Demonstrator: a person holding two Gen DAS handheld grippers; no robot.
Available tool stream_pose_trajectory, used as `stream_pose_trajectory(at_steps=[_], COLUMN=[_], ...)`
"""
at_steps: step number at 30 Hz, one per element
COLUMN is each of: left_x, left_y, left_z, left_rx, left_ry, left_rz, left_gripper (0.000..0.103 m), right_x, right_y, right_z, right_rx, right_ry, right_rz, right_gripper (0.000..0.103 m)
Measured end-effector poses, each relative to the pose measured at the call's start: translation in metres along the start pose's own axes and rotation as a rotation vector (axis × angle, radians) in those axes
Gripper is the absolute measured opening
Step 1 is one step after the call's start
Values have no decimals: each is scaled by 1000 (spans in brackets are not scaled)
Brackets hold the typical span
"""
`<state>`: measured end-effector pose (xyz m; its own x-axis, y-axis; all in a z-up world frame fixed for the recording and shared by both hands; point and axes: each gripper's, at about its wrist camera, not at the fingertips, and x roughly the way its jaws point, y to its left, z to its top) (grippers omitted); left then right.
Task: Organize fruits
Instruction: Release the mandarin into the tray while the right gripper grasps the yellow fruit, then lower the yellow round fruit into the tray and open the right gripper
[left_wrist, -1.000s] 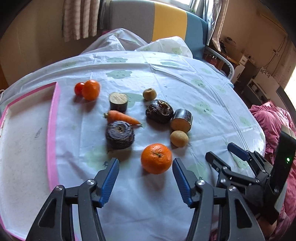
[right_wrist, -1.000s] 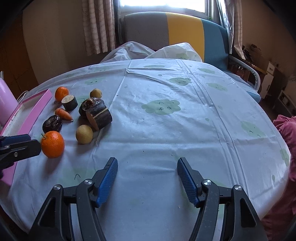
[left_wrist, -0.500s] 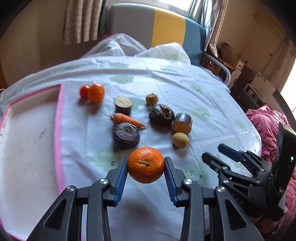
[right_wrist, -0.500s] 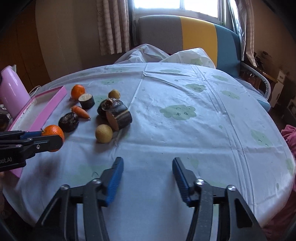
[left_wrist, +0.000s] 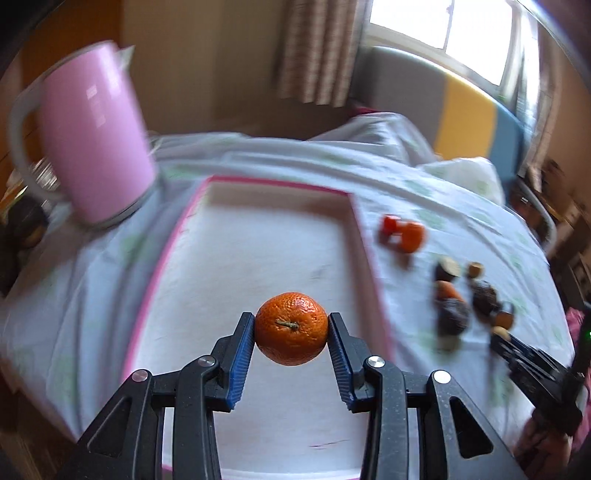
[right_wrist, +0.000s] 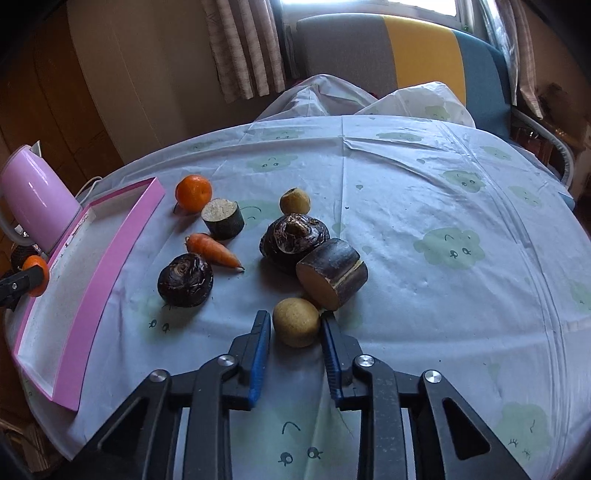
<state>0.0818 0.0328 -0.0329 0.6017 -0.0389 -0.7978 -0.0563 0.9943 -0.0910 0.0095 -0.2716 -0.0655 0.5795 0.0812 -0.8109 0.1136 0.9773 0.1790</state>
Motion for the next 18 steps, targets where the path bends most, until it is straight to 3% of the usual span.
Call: stream_pose_trajectory(at_steps=[4,6,9,18], left_x=[2,-2,-9,-30], left_y=[29,33,33,28], left_z=[-8,-16,-20,-29], left_rx=[-54,-70,-78,-68], left_ry=[3,1,-7,-31], left_rz=[68,68,27,14], left_gripper=[42,47,47,47], right_x=[-5,-8,-13,-31], right_y=[6,9,15,54], right_z=[-4,-8,-13,-12], right_rx=[-46,-65,-85,-167], right_ry=[9,14,22,-4], right_rz=[-16,-14,-4,81], right_gripper=[27,27,26,26])
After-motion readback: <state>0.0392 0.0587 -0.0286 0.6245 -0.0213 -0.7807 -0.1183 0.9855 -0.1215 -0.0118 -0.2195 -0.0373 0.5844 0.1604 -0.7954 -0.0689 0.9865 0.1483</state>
